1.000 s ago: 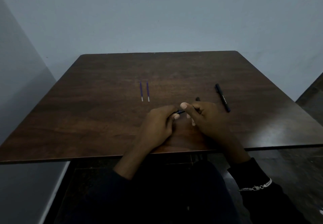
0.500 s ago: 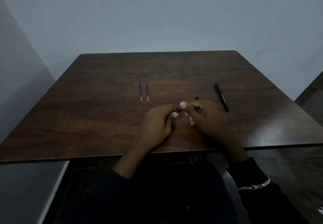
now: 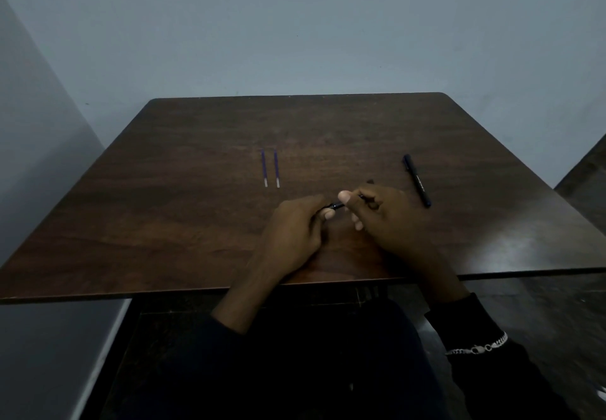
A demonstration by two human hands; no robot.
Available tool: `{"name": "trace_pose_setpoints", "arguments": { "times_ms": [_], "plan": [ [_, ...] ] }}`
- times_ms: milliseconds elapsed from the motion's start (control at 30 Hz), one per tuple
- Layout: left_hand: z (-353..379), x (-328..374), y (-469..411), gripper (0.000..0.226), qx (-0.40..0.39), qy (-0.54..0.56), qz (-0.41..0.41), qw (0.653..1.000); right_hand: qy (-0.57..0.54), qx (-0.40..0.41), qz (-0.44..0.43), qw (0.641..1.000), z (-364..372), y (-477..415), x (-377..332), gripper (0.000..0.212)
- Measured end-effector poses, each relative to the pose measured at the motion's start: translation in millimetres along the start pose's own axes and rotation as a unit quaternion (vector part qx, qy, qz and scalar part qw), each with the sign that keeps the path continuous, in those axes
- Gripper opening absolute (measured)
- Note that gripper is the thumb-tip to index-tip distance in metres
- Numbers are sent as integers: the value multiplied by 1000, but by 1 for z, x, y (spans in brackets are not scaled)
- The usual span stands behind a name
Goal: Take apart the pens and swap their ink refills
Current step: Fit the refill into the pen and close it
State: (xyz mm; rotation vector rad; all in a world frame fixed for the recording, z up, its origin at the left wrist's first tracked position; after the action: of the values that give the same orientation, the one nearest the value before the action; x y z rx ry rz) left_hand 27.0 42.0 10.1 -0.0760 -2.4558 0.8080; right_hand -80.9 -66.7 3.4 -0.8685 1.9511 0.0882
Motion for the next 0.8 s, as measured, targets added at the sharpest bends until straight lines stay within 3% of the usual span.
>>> {"name": "trace_pose_setpoints", "arguments": {
  "times_ms": [133, 333, 433, 533, 600, 700, 800],
  "plan": [
    [-1, -2, 0, 12, 7, 0, -8, 1000, -77, -15, 23, 997, 2, -1, 6, 5],
    [-1, -6, 0, 14, 8, 3, -25, 1000, -82, -4, 36, 996, -1, -1, 6, 15],
    [-4, -13, 1, 24, 25, 16, -49, 998, -126, 74, 68, 987, -25, -9, 13, 13],
    [-5, -13, 1, 25, 30, 22, -59, 998, -6, 136, 135, 981, -53, -25, 26, 14],
    [-5, -13, 1, 24, 28, 19, -60, 998, 106, 105, 182, 972, -57, -41, 34, 26],
    [-3, -14, 1, 23, 24, 18, -66, 997, 178, -15, 268, 947, -43, -54, 45, 39],
    [-4, -12, 2, 25, 25, 19, -63, 998, 229, -112, 313, 915, -23, -60, 47, 31]
  ]
}}
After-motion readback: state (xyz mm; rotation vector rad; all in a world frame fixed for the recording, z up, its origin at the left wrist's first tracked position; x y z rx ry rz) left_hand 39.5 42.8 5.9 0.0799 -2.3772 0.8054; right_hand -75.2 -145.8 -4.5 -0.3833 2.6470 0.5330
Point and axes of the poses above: each hand's wrist, its own y-axis away from the middle knuckle, its own z-axis out of the palm, x = y × z, the point moved 10 cm from there along -y, towards the middle knuckle, and after that the axes turned 10 degrees about z, right-handed, at the moved point
